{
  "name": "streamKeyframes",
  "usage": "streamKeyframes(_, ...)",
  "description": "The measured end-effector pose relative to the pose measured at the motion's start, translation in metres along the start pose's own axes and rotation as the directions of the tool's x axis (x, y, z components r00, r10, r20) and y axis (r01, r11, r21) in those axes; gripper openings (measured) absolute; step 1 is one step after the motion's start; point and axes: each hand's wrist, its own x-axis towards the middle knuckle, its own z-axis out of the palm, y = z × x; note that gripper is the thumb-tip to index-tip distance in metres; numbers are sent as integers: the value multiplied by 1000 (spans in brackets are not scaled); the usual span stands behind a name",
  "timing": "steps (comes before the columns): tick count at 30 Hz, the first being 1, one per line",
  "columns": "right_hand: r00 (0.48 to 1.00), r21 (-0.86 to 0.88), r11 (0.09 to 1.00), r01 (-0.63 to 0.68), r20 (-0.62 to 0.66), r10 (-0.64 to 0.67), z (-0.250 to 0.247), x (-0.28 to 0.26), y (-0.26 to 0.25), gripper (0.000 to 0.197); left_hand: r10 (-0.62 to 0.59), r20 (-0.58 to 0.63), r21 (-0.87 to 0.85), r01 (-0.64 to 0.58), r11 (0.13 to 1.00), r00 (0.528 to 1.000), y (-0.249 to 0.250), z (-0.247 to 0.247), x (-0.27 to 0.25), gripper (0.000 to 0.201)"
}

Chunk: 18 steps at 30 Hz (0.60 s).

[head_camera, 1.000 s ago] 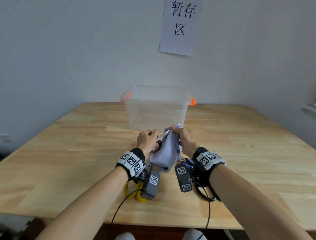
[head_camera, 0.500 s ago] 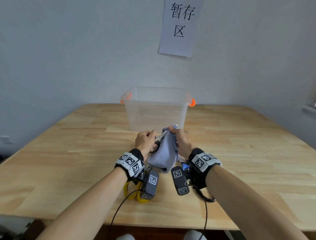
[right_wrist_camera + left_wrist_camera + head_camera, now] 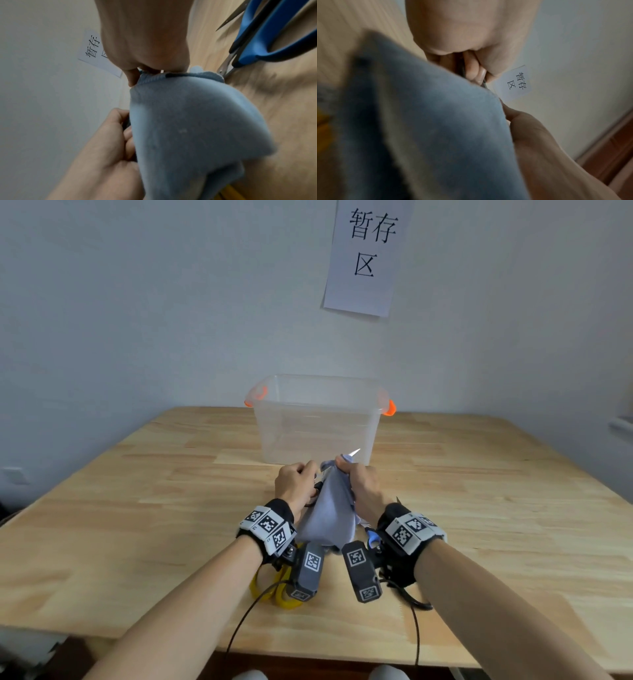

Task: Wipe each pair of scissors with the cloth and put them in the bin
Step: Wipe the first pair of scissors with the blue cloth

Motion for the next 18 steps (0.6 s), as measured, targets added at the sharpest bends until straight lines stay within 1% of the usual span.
streamKeyframes(2,1000,-27,1000,14,24,-13,0,0,-2,25,3,13,4,-4,1000,1000,1,1,0,31)
streamKeyframes(4,999,-33,999,40,14,-39,-3,4,-6,21,2,30,12,-3,1000,1000,0,2,0,32)
streamKeyframes(7,998,11,999,46,-40,-45,-11,10,-12,22,6,39,26,-8,1000,999,-1,1,-1,28)
streamKeyframes(9,998,13,999,33,-55,-33,-19,14,-13,24,22,38,29,-23,999,999,-4,-3,-1,29)
streamKeyframes(14,998,87,996,14,-63,-8,-36,18,-10,24,116,-20,78,-114,990,993,-10,-16,3,30)
streamKeyframes(16,999,63,998,-5,-35,7,-35,19,-5,31,131,-9,82,-130,988,991,-10,-17,6,32)
streamKeyframes(18,1000,17,1000,-3,20,2,-30,16,-3,33,110,18,73,-111,991,994,-8,-16,7,29)
